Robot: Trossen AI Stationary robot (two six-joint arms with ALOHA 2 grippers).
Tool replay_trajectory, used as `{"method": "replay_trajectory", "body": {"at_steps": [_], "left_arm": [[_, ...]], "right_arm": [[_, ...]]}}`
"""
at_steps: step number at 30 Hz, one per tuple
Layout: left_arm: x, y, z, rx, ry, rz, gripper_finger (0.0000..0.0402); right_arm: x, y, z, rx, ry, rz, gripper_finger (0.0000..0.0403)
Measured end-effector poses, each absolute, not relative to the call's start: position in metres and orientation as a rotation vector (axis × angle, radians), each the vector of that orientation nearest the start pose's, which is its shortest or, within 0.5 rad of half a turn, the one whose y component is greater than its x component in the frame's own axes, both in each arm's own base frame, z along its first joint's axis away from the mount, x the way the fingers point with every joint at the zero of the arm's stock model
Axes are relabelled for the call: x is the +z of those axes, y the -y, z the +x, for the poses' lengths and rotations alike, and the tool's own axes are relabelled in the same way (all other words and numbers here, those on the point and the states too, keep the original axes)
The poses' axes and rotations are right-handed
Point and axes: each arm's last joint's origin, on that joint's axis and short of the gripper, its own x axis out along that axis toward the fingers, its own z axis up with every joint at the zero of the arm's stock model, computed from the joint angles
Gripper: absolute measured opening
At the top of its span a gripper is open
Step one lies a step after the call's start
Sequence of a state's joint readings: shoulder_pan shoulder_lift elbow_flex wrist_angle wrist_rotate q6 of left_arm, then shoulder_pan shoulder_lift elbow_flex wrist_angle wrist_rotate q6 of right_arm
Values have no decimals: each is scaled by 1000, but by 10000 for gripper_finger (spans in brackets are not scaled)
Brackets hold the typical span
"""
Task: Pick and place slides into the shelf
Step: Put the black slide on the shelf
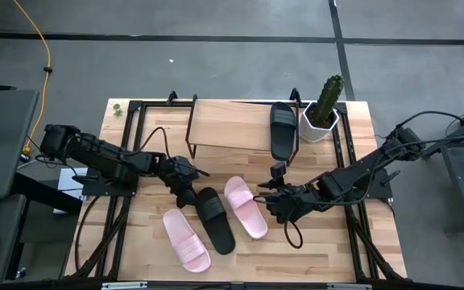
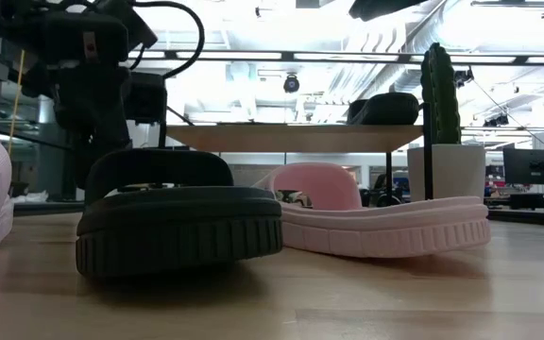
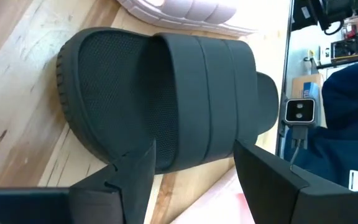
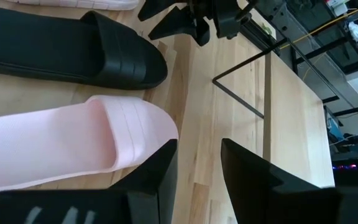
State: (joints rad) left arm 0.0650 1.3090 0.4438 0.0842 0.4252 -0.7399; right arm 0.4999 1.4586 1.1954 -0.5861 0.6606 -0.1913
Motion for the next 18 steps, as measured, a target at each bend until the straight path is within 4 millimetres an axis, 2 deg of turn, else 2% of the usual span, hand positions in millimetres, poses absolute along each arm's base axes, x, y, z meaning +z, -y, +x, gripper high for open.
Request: {"method": "replay_trajectory", "body": {"at_steps": [11,18], "left_arm": [[147,-3,227,-54,-823,-896,205],[135,-3,229,-14,-869,-903,205]], "right_arm": [[292,-130,274,-85,-724,-646,115],[292,-130,274,-85,-722,-645,115]]}}
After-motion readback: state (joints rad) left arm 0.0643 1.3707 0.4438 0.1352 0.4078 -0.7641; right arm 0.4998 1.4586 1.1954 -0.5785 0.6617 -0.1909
